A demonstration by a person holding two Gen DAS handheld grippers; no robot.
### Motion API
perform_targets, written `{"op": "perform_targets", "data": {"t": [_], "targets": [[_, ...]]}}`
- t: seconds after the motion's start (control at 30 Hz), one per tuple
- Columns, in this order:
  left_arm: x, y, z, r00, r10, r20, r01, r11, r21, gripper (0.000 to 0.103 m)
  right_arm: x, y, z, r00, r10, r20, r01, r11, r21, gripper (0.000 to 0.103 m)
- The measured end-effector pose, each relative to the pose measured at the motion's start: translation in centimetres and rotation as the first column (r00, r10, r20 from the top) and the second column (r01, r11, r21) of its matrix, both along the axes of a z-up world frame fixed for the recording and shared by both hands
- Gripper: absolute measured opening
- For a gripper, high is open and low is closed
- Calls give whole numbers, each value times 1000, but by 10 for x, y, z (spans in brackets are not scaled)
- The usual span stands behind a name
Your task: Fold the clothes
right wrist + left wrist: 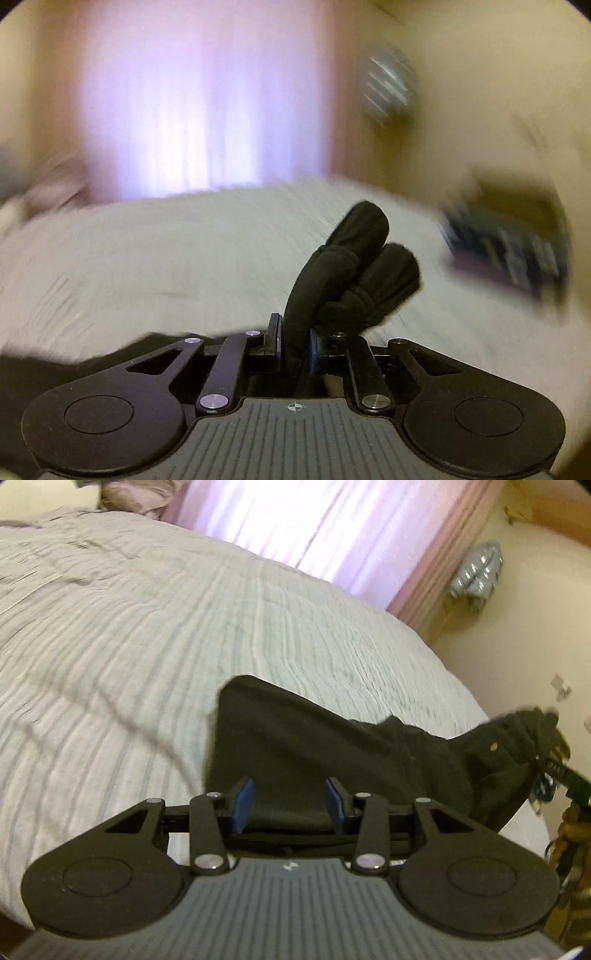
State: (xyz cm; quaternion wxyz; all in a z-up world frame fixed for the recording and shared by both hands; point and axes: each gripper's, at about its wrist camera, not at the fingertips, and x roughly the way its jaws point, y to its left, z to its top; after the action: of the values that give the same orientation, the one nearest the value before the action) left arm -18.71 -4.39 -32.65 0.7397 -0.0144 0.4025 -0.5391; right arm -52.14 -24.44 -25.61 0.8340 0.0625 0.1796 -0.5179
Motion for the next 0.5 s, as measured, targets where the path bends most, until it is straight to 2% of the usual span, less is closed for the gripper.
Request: {"op": "perform_targets", "data": {"t": [0.07, 0.1, 0.17, 0.23, 0.33, 0.4, 0.43, 0.47, 0.5], "targets": [[5, 7, -2, 999, 13, -31, -13, 1000, -9, 37, 36, 39, -4, 985, 134, -105, -146, 983, -114, 13], [8, 11, -3, 999, 19, -47, -20, 1000, -13, 37, 52, 58, -8, 968, 195, -160, -220, 963, -155, 13], [13, 19, -4, 996, 32, -78, -33, 999, -21, 37, 78, 91, -33, 904, 305, -300, -368, 912, -182, 14], [18, 26, -6, 993, 44, -110, -47, 998, -29, 37, 101, 117, -65, 806, 386, -450, -499, 851, -164, 15], [25, 37, -9, 986, 61, -157, -68, 997, -40, 37, 134, 157, -113, 605, 464, -647, -668, 738, -96, 22], [29, 43, -10, 980, 66, -187, -77, 996, -50, 37, 143, 169, -139, 527, 393, -754, -687, 719, -106, 35], [30, 43, -10, 978, 60, -200, -74, 996, -59, 38, 142, 171, -142, 534, 371, -759, -687, 714, -134, 38], [31, 42, -10, 976, 56, -212, -71, 995, -63, 38, 139, 168, -136, 542, 397, -741, -684, 720, -115, 50], [32, 40, -11, 973, 53, -225, -69, 995, -65, 38, 137, 164, -131, 550, 422, -720, -682, 725, -96, 73]]}}
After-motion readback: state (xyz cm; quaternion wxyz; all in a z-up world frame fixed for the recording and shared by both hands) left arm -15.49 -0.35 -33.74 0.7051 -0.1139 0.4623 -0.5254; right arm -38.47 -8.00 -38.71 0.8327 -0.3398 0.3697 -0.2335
